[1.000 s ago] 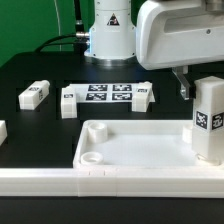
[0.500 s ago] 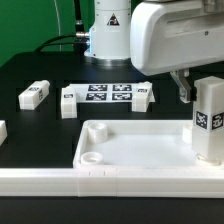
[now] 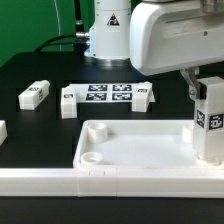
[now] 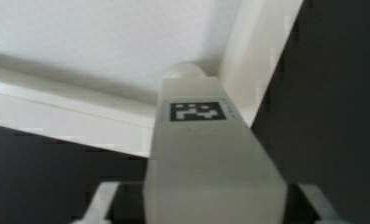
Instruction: Assemble desk
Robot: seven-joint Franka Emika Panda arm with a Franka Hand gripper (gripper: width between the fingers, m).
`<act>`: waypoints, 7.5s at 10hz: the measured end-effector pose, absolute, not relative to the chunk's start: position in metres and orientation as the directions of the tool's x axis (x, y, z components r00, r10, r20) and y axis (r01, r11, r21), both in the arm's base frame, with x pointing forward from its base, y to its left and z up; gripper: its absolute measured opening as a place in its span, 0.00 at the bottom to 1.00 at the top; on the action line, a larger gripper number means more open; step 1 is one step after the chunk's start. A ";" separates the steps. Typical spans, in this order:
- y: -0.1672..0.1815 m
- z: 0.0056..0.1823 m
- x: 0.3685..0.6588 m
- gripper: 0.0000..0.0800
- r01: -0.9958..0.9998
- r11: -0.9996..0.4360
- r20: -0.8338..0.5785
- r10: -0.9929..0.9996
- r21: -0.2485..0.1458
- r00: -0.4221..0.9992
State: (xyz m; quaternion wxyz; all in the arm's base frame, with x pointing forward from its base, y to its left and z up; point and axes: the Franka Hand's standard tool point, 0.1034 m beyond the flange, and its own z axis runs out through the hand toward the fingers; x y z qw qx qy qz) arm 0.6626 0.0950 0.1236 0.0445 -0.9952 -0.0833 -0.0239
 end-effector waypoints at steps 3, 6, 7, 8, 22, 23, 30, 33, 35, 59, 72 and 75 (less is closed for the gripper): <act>0.094 0.123 0.664 0.36 -0.189 -0.976 0.032 -0.193 -0.106 0.981; 0.092 0.122 0.665 0.36 -0.514 -0.851 0.004 -0.517 -0.110 0.856; 0.091 0.122 0.665 0.36 -0.595 -0.796 -0.006 -0.599 -0.110 0.801; 0.091 0.122 0.666 0.36 -0.659 -0.745 -0.015 -0.661 -0.108 0.750; 0.103 0.120 0.662 0.81 0.139 -0.989 0.056 0.135 -0.056 0.989; 0.103 0.121 0.663 0.81 0.188 -0.981 0.059 0.186 -0.040 0.981; 0.097 0.119 0.663 0.50 0.374 -0.927 0.063 0.372 -0.023 0.926; 0.097 0.119 0.663 0.36 0.300 -0.953 0.062 0.297 -0.035 0.953; 0.093 0.118 0.664 0.36 0.070 -0.995 0.052 0.066 -0.076 0.996; 0.098 0.118 0.663 0.81 0.152 -0.985 0.033 0.150 -0.079 0.988; 0.092 0.116 0.665 0.36 0.087 -0.993 0.043 0.084 -0.074 0.996; 0.091 0.115 0.666 0.36 -0.254 -0.963 0.017 -0.257 -0.093 0.966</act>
Offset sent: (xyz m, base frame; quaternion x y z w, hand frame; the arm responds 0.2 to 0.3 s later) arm -0.0095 0.0152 -0.0139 0.0007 0.0094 0.3142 0.9493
